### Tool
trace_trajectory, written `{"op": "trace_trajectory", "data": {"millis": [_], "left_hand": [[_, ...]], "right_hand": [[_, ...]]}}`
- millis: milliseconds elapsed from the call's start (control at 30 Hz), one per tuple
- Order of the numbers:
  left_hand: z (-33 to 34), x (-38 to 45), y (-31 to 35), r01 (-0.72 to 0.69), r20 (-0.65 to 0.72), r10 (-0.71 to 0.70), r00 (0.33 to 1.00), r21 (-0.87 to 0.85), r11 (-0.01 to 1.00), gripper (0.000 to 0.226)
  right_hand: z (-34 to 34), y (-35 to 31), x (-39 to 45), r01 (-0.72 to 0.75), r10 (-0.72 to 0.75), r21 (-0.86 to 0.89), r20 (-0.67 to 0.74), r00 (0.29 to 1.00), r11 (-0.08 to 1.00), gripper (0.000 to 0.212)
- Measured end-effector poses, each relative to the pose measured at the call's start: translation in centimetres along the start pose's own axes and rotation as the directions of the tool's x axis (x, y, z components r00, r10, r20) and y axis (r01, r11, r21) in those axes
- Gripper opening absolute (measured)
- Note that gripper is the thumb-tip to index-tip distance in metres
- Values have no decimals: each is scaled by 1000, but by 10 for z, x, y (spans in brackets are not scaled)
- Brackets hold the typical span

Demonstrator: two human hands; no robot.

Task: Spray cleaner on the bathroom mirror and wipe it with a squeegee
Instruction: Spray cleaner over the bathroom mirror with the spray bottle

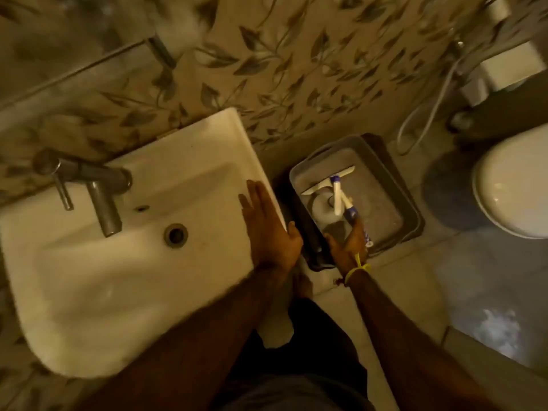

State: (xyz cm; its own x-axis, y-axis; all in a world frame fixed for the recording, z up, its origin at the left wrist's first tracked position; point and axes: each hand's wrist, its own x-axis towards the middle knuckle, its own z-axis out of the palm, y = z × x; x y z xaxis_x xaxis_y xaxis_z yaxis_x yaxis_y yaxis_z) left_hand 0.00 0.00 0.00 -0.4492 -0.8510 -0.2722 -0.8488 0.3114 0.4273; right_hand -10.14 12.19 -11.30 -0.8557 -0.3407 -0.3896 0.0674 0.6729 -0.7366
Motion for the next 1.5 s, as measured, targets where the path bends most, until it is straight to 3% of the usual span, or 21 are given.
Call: {"op": "trace_trajectory", "data": {"millis": [133,300,433,600,700,800,900,967,1067,1167,1300,1367,1500], "left_hand": [[-2,1,3,25,48,-22,999,-46,999,106],[0,-1,-2,-33,18,35,999,-131,991,107],[6,1,-5,-45,11,47,999,-139,989,110],[11,0,-5,-36,-20,36,999,-39,999,113],[9,1,-6,-69,-23,68,997,-47,996,111],[4,1,-8,-71,-10,71,997,21,997,110],[-13,2,-16,-98,79,94,992,55,994,101],[-35,-2,-20,-115,100,122,987,-70,991,91],[-82,-18,-24,-254,-48,251,967,-286,924,80],[-142,-32,-23,-515,-290,434,853,-331,790,69],[-234,-39,-29,-795,-627,580,520,-106,597,56],[-282,-39,-35,-820,-715,578,393,12,573,52],[-385,-39,-45,-780,-822,536,195,201,592,51]], "right_hand": [[15,-6,32,24,-24,-6,76,997,1000,90],[33,-18,63,115,-116,-78,-3,993,990,49],[33,-25,61,176,-178,-66,-17,984,982,41],[9,-47,21,269,-255,82,-148,956,960,26],[-15,-71,-10,370,-315,160,-290,904,915,15],[-41,-99,-46,502,-434,127,-354,828,855,25],[-64,-132,-83,549,-471,149,-364,804,822,27],[-77,-161,-105,563,-482,171,-357,800,808,33],[-86,-214,-137,602,-516,230,-341,786,764,40],[-88,-274,-172,671,-597,252,-315,738,697,32],[-87,-360,-219,806,-737,259,-327,592,532,12],[-84,-402,-244,848,-792,293,-315,522,442,4],[-75,-479,-290,875,-898,402,-225,379,269,20]]}}
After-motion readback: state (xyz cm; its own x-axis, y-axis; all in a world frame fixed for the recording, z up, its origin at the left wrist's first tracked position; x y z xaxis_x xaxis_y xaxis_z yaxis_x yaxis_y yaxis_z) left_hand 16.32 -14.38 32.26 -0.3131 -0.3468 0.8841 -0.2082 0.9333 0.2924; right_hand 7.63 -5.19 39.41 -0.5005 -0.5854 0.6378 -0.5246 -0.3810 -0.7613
